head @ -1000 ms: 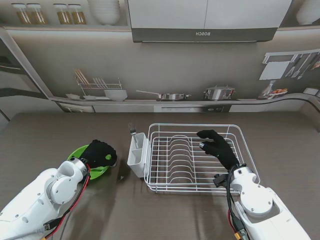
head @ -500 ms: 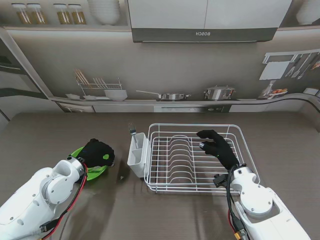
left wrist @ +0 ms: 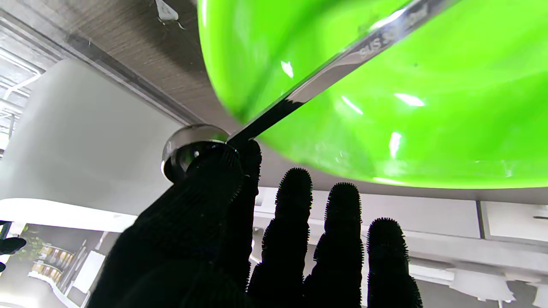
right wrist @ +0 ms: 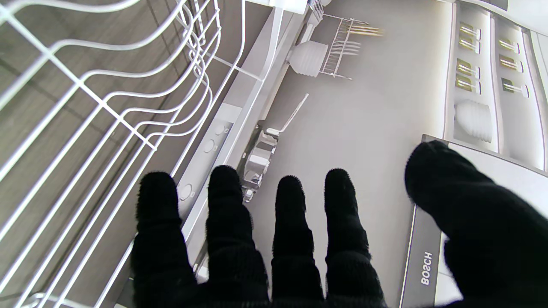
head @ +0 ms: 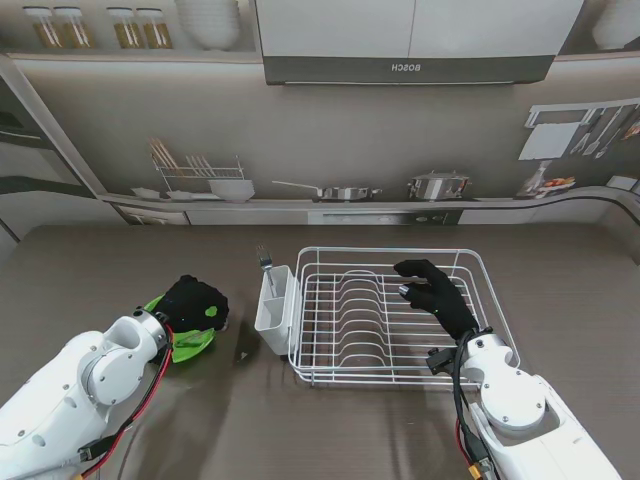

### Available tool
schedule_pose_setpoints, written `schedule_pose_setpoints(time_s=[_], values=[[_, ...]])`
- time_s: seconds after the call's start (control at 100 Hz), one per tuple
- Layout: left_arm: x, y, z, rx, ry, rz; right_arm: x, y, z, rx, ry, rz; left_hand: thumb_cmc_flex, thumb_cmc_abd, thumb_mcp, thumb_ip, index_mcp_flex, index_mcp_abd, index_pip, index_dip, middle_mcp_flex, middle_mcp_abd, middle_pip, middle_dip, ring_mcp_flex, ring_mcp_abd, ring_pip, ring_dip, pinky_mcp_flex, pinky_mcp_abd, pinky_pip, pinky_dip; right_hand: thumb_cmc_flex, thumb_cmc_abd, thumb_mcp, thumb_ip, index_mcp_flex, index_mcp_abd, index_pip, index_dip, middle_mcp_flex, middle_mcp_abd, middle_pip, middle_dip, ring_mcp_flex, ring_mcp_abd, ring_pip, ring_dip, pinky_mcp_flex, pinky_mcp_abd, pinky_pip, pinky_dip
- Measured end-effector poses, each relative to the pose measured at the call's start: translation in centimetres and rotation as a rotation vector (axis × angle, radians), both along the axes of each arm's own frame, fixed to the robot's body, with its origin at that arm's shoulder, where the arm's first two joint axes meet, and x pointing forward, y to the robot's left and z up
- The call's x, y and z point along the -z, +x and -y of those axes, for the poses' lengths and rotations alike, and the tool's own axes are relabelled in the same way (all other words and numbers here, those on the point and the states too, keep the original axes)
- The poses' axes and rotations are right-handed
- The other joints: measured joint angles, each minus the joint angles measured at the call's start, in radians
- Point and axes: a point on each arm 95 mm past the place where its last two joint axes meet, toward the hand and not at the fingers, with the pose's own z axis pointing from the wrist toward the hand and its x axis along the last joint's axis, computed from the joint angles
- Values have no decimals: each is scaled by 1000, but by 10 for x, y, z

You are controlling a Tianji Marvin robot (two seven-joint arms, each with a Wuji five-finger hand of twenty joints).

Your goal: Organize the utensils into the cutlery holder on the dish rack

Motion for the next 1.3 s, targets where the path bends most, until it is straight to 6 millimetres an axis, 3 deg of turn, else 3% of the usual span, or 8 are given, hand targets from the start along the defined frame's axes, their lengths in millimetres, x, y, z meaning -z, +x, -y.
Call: schedule_pose_setpoints(time_s=[0.2, 0.46, 0.98, 1.3], values=[[2, 0, 0, 1, -8, -7, 0, 0, 0, -1, 1, -1, 1, 13, -5, 0, -21, 15, 36, 13, 4, 0, 26, 59, 29, 0, 26, 12, 14, 0, 37, 2, 0, 0, 0, 0, 0, 1, 0, 0, 0, 0, 0, 0, 0, 0, 0, 0, 0, 0, 0, 0], [1, 1, -3, 5, -6, 3, 0, 0, 0, 0, 3, -3, 12, 14, -11, 0, -21, 28, 44, 14, 4, 0, 26, 61, 29, 0, 26, 12, 14, 0, 37, 2, -10, 0, 0, 0, -12, 1, 0, 0, 0, 0, 0, 0, 0, 0, 0, 0, 0, 0, 0, 0], [-31, 3, -2, 44, -7, 61, 0, 0, -1, 0, 4, -4, 12, 14, -11, -1, -21, 29, 50, 18, 10, 0, 37, 160, 29, 0, 26, 13, 14, 0, 37, 2, -10, 1, 0, 0, -24, 2, 0, 0, 0, 0, 0, 0, 0, 0, 0, 0, 0, 0, 0, 0], [-59, 8, 9, 75, -85, 104, 1, 0, -1, -4, 4, -7, 12, 14, -10, -1, -21, 38, 54, 29, 11, 0, 47, 195, 29, 0, 26, 23, 14, 0, 37, 2, -10, 12, 0, 0, -24, 3, 0, 0, 0, 0, 0, 0, 0, 1, -7, 0, 0, 0, 0, 0]])
